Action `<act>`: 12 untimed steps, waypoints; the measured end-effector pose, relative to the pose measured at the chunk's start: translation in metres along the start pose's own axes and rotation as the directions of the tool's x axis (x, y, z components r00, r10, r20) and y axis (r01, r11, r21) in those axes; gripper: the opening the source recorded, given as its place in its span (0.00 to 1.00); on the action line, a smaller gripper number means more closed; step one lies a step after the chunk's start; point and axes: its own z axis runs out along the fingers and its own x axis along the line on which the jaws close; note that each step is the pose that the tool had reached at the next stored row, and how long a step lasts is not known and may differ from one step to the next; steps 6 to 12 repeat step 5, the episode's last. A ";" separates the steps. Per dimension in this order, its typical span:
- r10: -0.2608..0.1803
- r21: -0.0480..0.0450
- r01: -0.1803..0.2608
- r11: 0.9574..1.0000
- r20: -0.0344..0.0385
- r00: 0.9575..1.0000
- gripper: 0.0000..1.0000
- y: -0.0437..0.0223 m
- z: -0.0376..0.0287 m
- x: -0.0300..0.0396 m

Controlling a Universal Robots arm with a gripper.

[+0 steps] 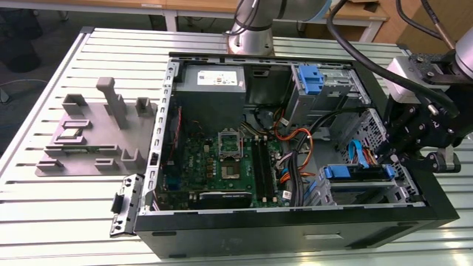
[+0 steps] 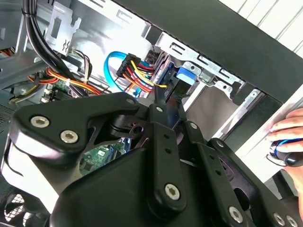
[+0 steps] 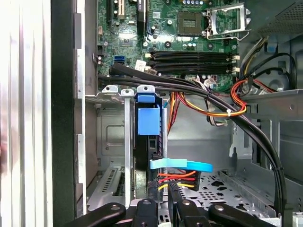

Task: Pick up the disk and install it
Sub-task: 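Insert the second disk wire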

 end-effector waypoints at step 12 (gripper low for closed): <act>0.004 0.000 -0.004 1.000 0.000 1.000 0.24 0.0000 0.0000 0.0000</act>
